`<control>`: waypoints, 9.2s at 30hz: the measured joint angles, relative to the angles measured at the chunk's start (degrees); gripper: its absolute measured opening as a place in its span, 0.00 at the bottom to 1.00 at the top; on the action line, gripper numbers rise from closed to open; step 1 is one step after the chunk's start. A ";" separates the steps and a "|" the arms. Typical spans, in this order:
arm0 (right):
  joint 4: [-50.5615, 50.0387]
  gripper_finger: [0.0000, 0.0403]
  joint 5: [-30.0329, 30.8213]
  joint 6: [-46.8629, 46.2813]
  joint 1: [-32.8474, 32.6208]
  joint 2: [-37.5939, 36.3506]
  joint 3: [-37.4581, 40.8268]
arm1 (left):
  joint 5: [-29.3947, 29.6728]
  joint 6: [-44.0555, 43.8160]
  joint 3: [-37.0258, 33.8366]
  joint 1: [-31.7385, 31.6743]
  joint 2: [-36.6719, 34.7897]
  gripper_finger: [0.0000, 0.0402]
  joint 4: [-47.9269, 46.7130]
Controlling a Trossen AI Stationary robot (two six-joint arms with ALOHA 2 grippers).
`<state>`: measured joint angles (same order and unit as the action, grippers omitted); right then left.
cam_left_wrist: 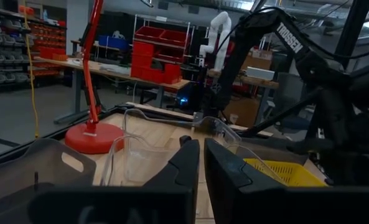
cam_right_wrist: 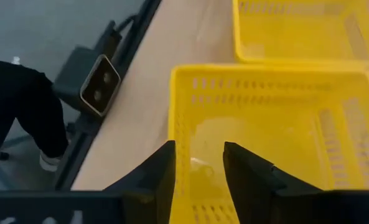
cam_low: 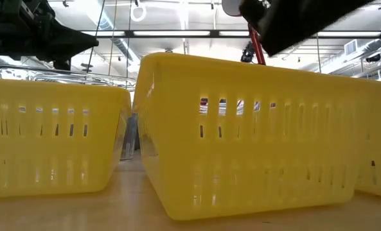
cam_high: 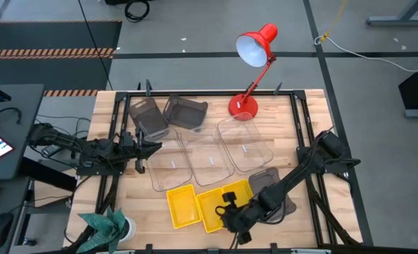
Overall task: Stack baskets by color
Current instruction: Stack the right yellow bin on the middle yellow bin, then stack the left yellow bin on the right yellow bin
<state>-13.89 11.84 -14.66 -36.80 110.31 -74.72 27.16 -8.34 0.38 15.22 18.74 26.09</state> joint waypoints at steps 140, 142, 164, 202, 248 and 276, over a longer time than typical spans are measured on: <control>3.13 0.02 10.32 -2.24 -4.69 2.98 1.53 | 0.00 0.00 -0.02 0.02 0.00 0.08 -0.24; 3.14 0.03 8.52 -2.18 -4.35 2.98 1.53 | 0.00 0.00 -0.01 0.00 -0.02 0.09 -0.23; -6.45 0.43 2.18 -3.07 -1.45 1.41 -4.92 | 0.00 0.00 0.00 0.00 -0.02 0.09 -0.26; -6.86 0.43 6.40 8.81 6.40 25.22 -44.36 | 0.22 0.00 0.00 0.00 3.00 0.09 -0.76; -7.35 0.42 1.52 7.13 8.07 27.44 -35.91 | 0.02 0.00 0.00 0.00 2.99 0.08 -0.70; -12.61 0.03 -1.17 5.73 6.40 22.76 -35.95 | 0.01 0.00 0.00 0.01 2.99 0.08 -0.68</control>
<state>-26.49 10.67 -8.93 -30.40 133.07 -110.67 27.17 -8.34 0.38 15.23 21.74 25.41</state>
